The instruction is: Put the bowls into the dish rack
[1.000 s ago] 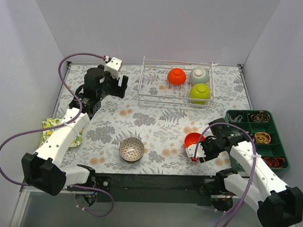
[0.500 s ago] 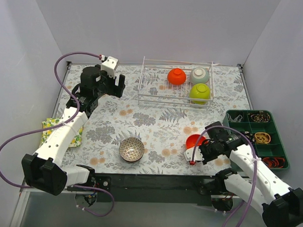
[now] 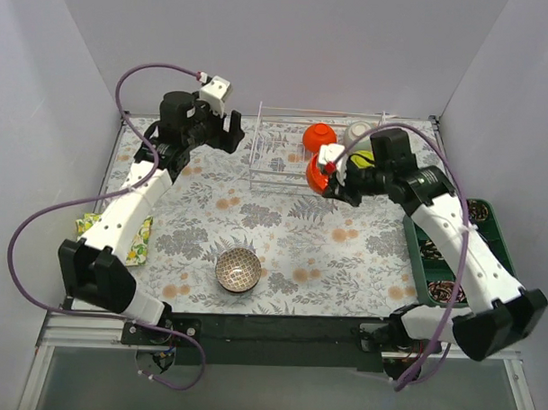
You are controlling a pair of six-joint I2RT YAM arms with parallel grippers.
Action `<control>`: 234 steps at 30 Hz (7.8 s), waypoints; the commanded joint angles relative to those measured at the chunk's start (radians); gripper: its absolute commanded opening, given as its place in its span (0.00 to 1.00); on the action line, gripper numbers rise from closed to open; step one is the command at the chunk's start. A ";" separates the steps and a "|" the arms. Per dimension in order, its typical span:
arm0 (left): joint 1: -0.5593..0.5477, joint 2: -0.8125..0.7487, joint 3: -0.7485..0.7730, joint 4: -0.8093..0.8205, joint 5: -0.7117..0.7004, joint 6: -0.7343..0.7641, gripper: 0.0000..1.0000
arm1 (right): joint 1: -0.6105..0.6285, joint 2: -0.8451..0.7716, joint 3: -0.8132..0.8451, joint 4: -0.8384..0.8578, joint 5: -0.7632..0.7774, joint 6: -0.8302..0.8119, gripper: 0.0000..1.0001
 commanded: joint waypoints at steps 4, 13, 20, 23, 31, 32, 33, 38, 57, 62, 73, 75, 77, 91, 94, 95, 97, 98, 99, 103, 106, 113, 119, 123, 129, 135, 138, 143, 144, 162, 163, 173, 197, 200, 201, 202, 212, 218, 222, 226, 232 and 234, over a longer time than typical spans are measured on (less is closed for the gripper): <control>-0.068 0.230 0.196 -0.011 0.038 0.002 0.70 | -0.109 0.272 0.184 0.511 -0.289 0.590 0.01; -0.079 0.482 0.378 0.001 -0.029 0.068 0.19 | -0.292 0.665 0.202 1.413 -0.455 1.434 0.01; -0.086 0.620 0.496 0.001 0.003 0.102 0.00 | -0.293 0.919 0.443 1.537 -0.410 1.580 0.01; -0.097 0.671 0.538 0.006 -0.003 0.115 0.00 | -0.287 0.986 0.509 1.536 -0.394 1.600 0.01; -0.129 0.810 0.644 0.064 -0.106 0.088 0.00 | -0.281 1.079 0.495 1.574 -0.357 1.673 0.01; -0.131 0.838 0.655 0.075 -0.127 0.086 0.00 | -0.278 1.090 0.500 1.573 -0.352 1.676 0.01; -0.136 0.850 0.671 0.084 -0.130 0.085 0.00 | -0.276 1.110 0.515 1.574 -0.352 1.675 0.01; -0.142 0.902 0.691 0.148 -0.187 0.088 0.00 | -0.273 1.170 0.555 1.571 -0.352 1.673 0.01; -0.163 0.976 0.693 0.217 -0.204 0.068 0.00 | -0.276 1.228 0.546 1.474 -0.271 1.604 0.29; -0.169 0.998 0.714 0.234 -0.183 0.047 0.00 | -0.289 1.179 0.512 1.454 -0.251 1.565 0.36; -0.186 1.024 0.767 0.300 -0.170 0.017 0.00 | -0.335 1.096 0.469 1.428 -0.216 1.498 0.42; -0.189 1.025 0.771 0.322 -0.170 0.014 0.00 | -0.347 1.085 0.463 1.428 -0.222 1.491 0.43; -0.194 1.028 0.773 0.326 -0.170 0.004 0.00 | -0.365 1.069 0.450 1.427 -0.226 1.480 0.44; -0.254 1.085 0.808 0.443 -0.126 -0.056 0.00 | -0.438 0.970 0.338 1.428 -0.254 1.433 0.45; -0.261 1.080 0.803 0.455 -0.115 -0.072 0.00 | -0.442 0.955 0.321 1.428 -0.268 1.423 0.45; -0.261 1.079 0.800 0.458 -0.115 -0.075 0.00 | -0.441 0.950 0.318 1.427 -0.269 1.422 0.45; -0.264 1.074 0.800 0.467 -0.127 -0.075 0.00 | -0.442 0.946 0.308 1.427 -0.274 1.411 0.45; -0.264 1.073 0.802 0.467 -0.133 -0.075 0.00 | -0.441 0.946 0.310 1.425 -0.277 1.408 0.45; -0.264 1.070 0.805 0.460 -0.144 -0.075 0.00 | -0.439 0.946 0.310 1.424 -0.277 1.408 0.45; -0.255 1.036 0.854 0.399 -0.247 -0.062 0.04 | -0.434 0.937 0.321 1.399 -0.281 1.385 0.45; -0.237 0.920 0.787 0.385 -0.239 -0.056 0.30 | -0.434 0.897 0.299 1.378 -0.286 1.350 0.45; -0.225 0.513 0.437 0.397 -0.147 0.068 0.70 | -0.433 0.745 0.181 1.275 -0.272 1.207 0.47; -0.145 0.252 0.179 0.295 -0.311 0.108 0.92 | -0.353 0.537 0.114 0.949 -0.262 0.859 0.50; 0.001 0.189 0.118 0.062 -0.263 0.005 0.98 | -0.158 0.377 0.069 0.625 -0.230 0.447 0.53; 0.159 0.058 -0.028 -0.220 -0.215 -0.101 0.98 | 0.183 0.234 -0.066 0.342 -0.050 0.048 0.56; 0.213 -0.330 -0.368 -0.214 -0.233 -0.073 0.98 | 0.553 0.136 -0.271 0.318 0.130 -0.134 0.59; 0.257 -0.449 -0.431 -0.263 -0.245 -0.046 0.98 | 0.634 0.159 -0.278 0.327 0.156 -0.106 0.59; 0.277 -0.630 -0.468 -0.359 -0.236 -0.038 0.98 | 0.708 0.234 -0.258 0.339 0.217 -0.141 0.57; 0.280 -0.641 -0.467 -0.372 -0.232 -0.042 0.98 | 0.725 0.264 -0.249 0.345 0.222 -0.140 0.56; 0.295 -0.707 -0.399 -0.439 -0.229 -0.043 0.98 | 0.800 0.423 -0.132 0.315 0.216 -0.180 0.24; 0.295 -0.710 -0.401 -0.438 -0.227 -0.044 0.98 | 0.800 0.421 -0.133 0.312 0.214 -0.181 0.22; 0.332 -0.694 -0.413 -0.402 -0.190 -0.069 0.98 | 0.807 0.417 -0.164 0.325 0.238 -0.189 0.23; 0.450 -0.705 -0.370 -0.431 -0.077 -0.121 0.98 | 0.805 0.358 -0.186 0.356 0.271 -0.188 0.01; 0.453 -0.702 -0.359 -0.424 -0.049 -0.116 0.94 | 0.805 0.331 -0.103 0.324 0.286 -0.152 0.01; 0.453 -0.699 -0.355 -0.418 -0.031 -0.112 0.91 | 0.805 0.326 -0.078 0.310 0.288 -0.141 0.01; 0.455 -0.697 -0.347 -0.402 -0.009 -0.110 0.88 | 0.802 0.323 -0.049 0.293 0.291 -0.123 0.01; 0.452 -0.445 -0.208 -0.209 0.265 -0.167 0.57 | 0.361 0.328 0.299 0.343 0.052 0.447 0.01; 0.400 -0.135 -0.017 -0.183 0.276 -0.227 0.00 | 0.020 0.329 0.163 0.777 -0.139 0.896 0.01; 0.322 0.002 0.076 -0.201 0.204 -0.144 0.00 | -0.126 0.421 0.118 1.058 -0.232 1.207 0.01; 0.171 0.166 0.216 -0.270 0.152 0.009 0.00 | -0.192 0.515 0.064 1.308 -0.246 1.444 0.01; 0.041 0.388 0.432 -0.225 0.094 0.120 0.00 | -0.197 0.654 0.064 1.459 -0.106 1.678 0.01; 0.022 0.434 0.493 -0.217 0.046 0.102 0.00 | -0.191 0.677 0.064 1.474 -0.071 1.721 0.01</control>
